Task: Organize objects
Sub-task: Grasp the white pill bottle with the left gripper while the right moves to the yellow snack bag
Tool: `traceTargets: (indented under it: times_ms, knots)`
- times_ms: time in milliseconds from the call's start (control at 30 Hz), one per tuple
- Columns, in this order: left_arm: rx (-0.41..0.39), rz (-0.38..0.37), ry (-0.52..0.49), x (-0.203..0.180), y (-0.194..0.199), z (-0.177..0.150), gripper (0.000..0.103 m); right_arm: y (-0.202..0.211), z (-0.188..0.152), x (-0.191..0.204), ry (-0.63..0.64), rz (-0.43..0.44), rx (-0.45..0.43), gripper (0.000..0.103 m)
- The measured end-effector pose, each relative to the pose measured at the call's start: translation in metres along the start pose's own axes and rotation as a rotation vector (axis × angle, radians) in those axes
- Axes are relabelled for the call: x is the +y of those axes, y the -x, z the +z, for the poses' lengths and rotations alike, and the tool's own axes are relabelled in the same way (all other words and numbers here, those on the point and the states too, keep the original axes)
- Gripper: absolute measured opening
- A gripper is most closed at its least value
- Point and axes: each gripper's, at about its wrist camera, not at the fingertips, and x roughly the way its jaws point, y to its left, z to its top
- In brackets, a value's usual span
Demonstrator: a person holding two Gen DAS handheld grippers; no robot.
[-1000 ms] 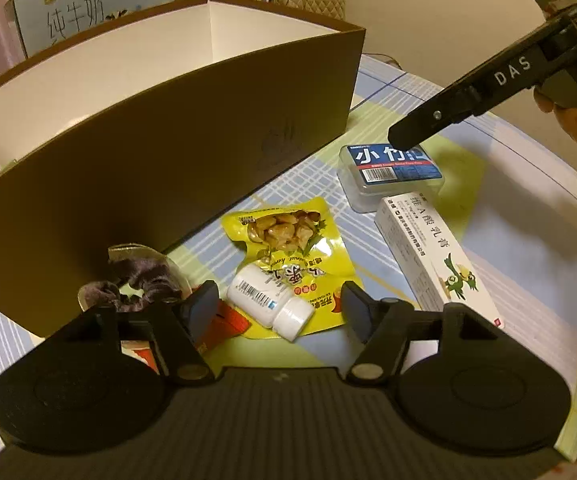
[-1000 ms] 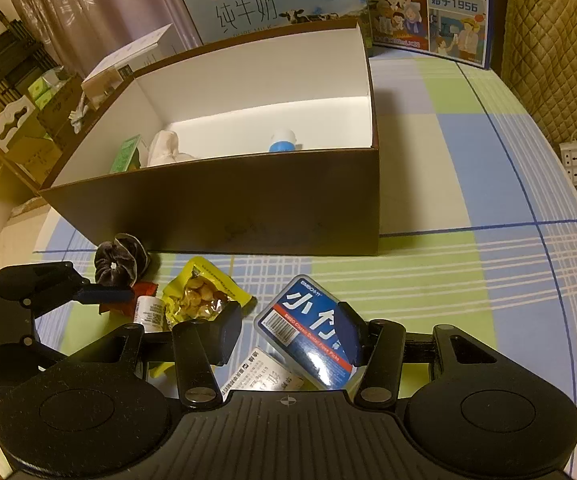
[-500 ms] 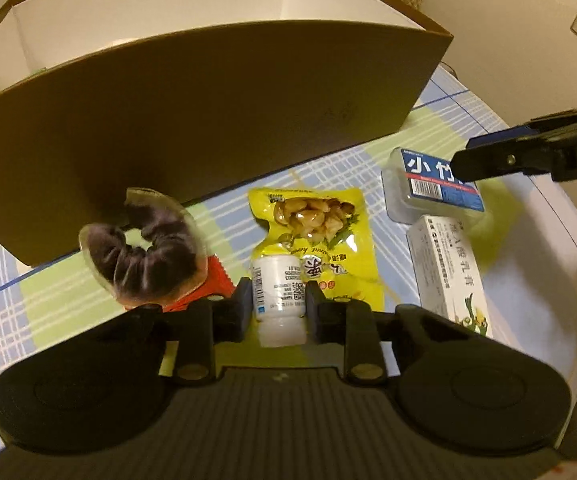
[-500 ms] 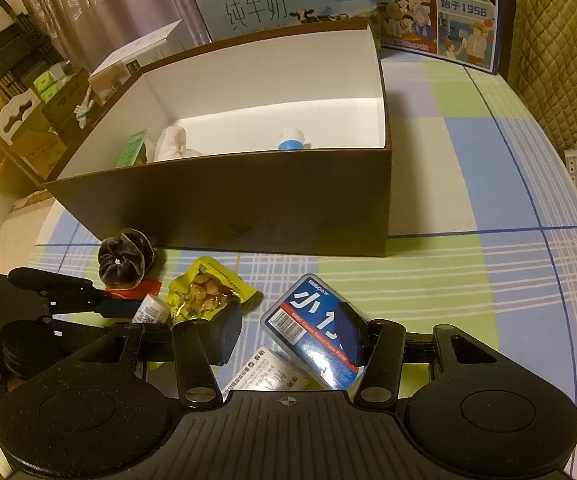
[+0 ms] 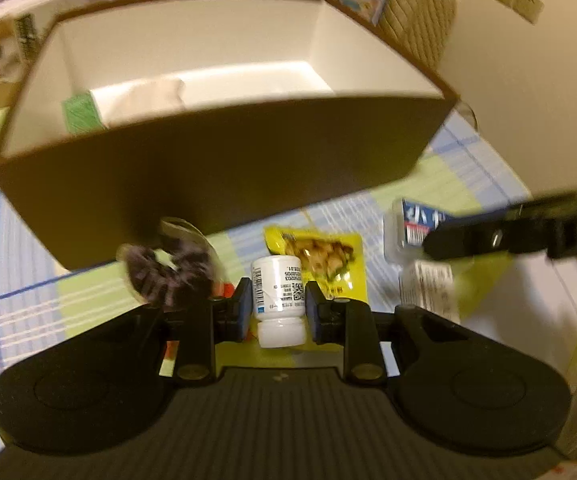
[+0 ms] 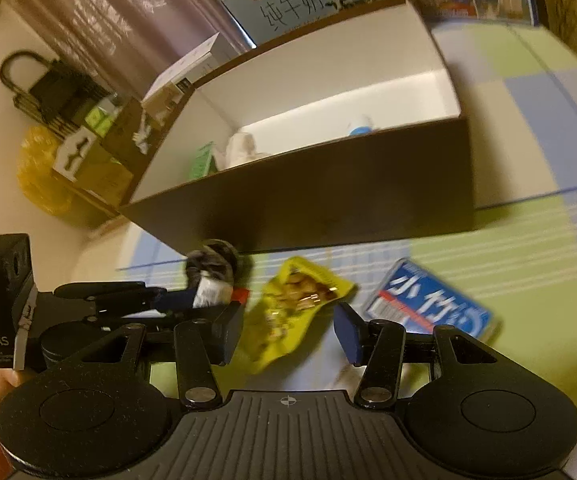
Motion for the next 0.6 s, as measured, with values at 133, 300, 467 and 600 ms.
traceTargets:
  times_ms: [133,300,467,600]
  knots:
    - [-0.065,0.049,0.074,0.01,0.021,0.007,0.023,-0.009,0.0,0.003,-0.03,0.017,0.023,0.048]
    - [-0.098,0.09,0.159,0.024,0.035,0.009,0.023,-0.026,0.0,0.009,-0.043,-0.015,0.061,0.048]
    - [-0.087,0.097,0.171,0.028,0.036,0.009,0.023,-0.04,0.002,0.014,-0.041,-0.059,0.082,0.048]
    - [-0.082,0.098,0.176,0.03,0.034,0.007,0.023,-0.05,-0.001,0.016,-0.022,-0.082,0.085,0.048]
